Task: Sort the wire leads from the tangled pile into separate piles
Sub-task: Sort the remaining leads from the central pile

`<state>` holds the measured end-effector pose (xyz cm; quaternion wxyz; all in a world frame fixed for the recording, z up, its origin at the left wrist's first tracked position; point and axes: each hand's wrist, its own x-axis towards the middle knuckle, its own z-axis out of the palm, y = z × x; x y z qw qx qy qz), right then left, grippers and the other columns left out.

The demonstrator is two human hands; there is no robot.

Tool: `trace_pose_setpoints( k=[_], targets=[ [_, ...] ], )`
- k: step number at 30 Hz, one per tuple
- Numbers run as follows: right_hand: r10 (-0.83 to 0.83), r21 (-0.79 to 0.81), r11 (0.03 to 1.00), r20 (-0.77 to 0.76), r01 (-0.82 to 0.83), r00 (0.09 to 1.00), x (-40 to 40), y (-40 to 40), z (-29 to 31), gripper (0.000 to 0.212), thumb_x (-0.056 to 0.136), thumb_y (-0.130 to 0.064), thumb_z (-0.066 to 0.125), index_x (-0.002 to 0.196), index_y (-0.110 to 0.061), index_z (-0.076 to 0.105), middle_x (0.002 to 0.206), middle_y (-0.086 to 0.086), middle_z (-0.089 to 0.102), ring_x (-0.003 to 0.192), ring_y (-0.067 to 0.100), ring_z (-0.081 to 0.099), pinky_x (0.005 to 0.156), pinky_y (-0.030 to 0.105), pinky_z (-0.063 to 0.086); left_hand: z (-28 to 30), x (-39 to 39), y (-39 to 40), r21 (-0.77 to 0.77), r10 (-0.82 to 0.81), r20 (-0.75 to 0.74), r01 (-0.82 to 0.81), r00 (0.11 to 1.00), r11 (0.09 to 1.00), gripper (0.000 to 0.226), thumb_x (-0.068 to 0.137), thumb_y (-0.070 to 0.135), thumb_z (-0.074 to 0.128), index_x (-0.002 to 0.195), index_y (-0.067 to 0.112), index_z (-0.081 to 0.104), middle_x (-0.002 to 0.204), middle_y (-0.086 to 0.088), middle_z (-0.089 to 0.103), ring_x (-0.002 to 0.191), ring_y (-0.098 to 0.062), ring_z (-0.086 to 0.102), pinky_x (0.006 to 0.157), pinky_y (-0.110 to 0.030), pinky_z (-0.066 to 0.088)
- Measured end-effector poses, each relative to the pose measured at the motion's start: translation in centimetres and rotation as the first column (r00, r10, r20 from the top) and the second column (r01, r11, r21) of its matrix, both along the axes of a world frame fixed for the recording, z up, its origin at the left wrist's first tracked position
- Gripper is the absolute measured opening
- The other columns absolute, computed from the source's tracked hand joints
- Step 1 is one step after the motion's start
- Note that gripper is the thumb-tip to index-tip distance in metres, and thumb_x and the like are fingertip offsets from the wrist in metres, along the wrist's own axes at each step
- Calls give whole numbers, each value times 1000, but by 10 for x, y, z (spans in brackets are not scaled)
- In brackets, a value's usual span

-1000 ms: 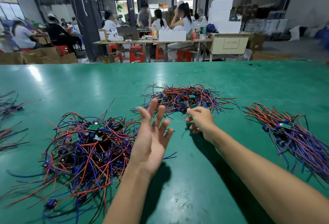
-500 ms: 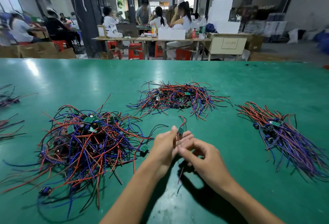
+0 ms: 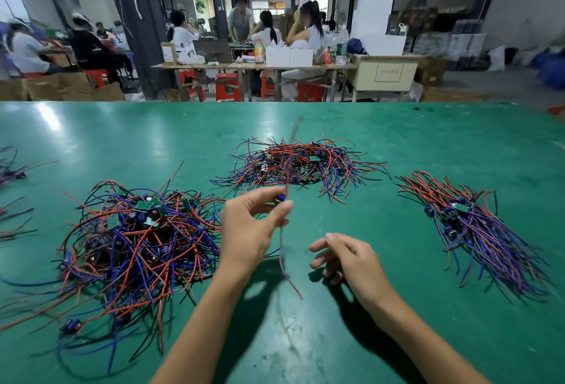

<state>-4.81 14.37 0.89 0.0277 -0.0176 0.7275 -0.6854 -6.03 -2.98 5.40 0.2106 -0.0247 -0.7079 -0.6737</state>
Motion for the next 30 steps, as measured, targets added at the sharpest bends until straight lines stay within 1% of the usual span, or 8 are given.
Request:
trace_pose_setpoints(
  k=[5, 9, 11, 16, 20, 26, 28, 30],
  targets=[
    [38, 136, 990, -59, -30, 998, 4, -3, -7, 35, 105, -23, 50, 81, -15, 74, 70, 9, 74, 56, 7, 66, 52, 13, 40, 10, -3, -53, -208, 460, -127, -477, 879, 854, 20, 85, 19, 79, 105, 16, 77, 88, -1, 77, 78, -17, 72, 79, -25, 55],
    [86, 302, 952, -123, -45, 989, 6, -5, -8, 34, 104, -26, 52, 80, -22, 75, 69, -1, 74, 63, 2, 68, 65, 19, 44, 2, 3, -74, -588, 767, -213, -706, 605, 394, 20, 90, 18, 72, 109, 12, 75, 113, -15, 69, 116, -35, 50, 95, -45, 37],
    [93, 342, 939, -126, -45, 988, 5, -4, -8, 33, 103, -27, 52, 78, -24, 75, 69, -4, 74, 63, 0, 66, 67, 24, 44, -2, 4, -77, -717, 814, -161, -633, 559, 293, 17, 89, 18, 71, 103, 9, 75, 134, -19, 58, 130, -36, 36, 103, -53, 26],
    [36, 486, 873, -142, 38, 989, -23, -14, 0, 18, 96, -30, 59, 86, -27, 73, 73, -8, 74, 65, 7, 63, 76, 37, 56, 1, 2, -71, -778, 800, -103, -549, 591, 306, 24, 92, 23, 62, 110, 10, 72, 149, -20, 38, 138, -33, 21, 110, -57, 17],
    [132, 656, 751, -252, 69, 959, -68, -47, 17, 20, 95, -23, 56, 109, -29, 68, 103, -8, 70, 88, 17, 65, 87, 34, 52, 7, 2, -52, -744, 666, -193, -550, 721, 379, 22, 89, 20, 67, 110, 22, 74, 139, -12, 52, 132, -29, 33, 107, -51, 21],
    [417, 948, 315, -186, 50, 890, -146, -118, 30, 53, 97, -21, 53, 147, -32, 39, 130, 12, 46, 107, 35, 62, 88, 43, 48, -1, -4, -36, -874, 259, -84, -196, 962, 445, 22, 98, 30, 54, 111, 31, 70, 113, 10, 69, 113, -15, 53, 97, -36, 37],
    [415, 980, 160, -174, 116, 893, -159, -129, 24, 42, 102, -20, 46, 143, -27, 43, 133, 15, 43, 108, 36, 62, 83, 41, 47, -4, -4, -34, -882, 267, -32, -153, 963, 446, 25, 98, 34, 50, 115, 33, 69, 112, 8, 71, 111, -16, 57, 97, -37, 40],
    [383, 965, 153, -256, 213, 887, -164, -130, 16, 30, 100, -19, 53, 130, -21, 49, 128, 13, 46, 105, 34, 62, 74, 38, 41, -8, -4, -33, -897, 302, 6, -129, 953, 424, 28, 99, 38, 47, 117, 33, 68, 114, 9, 70, 112, -16, 56, 95, -35, 39]
  ],
)
